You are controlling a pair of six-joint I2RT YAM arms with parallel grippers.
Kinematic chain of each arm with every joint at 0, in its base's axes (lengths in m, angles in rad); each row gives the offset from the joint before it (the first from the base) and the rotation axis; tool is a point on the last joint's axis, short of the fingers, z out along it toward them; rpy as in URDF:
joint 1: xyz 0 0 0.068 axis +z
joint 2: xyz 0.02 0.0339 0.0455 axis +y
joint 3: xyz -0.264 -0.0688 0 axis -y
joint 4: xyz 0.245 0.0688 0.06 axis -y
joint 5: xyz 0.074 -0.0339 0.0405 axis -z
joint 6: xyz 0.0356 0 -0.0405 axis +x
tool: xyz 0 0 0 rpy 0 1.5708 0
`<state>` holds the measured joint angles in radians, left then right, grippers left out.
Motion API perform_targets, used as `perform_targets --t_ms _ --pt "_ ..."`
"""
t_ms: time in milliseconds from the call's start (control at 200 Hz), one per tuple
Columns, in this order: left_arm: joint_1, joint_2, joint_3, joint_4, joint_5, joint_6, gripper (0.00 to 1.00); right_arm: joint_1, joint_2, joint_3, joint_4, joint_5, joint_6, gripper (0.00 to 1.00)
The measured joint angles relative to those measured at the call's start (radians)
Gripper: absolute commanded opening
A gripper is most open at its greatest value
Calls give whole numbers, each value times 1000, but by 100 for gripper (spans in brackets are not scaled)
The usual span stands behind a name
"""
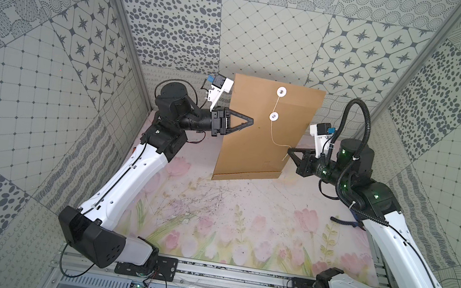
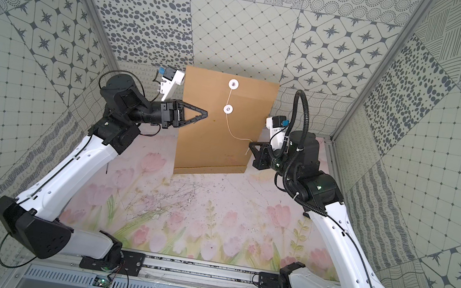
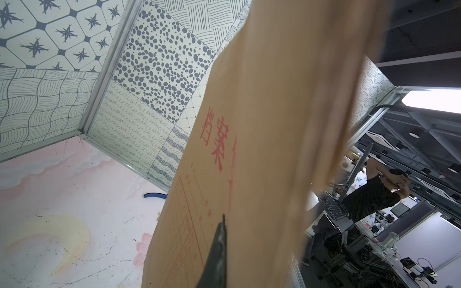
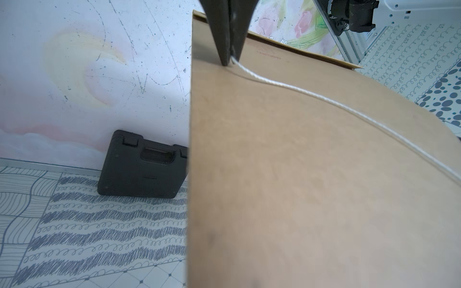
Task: Close the mouth of the file bag
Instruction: Close the file bag.
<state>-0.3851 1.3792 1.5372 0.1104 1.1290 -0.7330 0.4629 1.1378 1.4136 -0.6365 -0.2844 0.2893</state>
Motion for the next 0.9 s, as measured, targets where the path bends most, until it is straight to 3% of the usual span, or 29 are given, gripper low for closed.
perform_targets --t_ms 455,901 --pt "0 -28 2 -196 0 167 0 -14 87 242 -116 132 -63 0" --pt "-2 -35 3 -369 -23 300 0 -14 159 396 -196 171 -73 0"
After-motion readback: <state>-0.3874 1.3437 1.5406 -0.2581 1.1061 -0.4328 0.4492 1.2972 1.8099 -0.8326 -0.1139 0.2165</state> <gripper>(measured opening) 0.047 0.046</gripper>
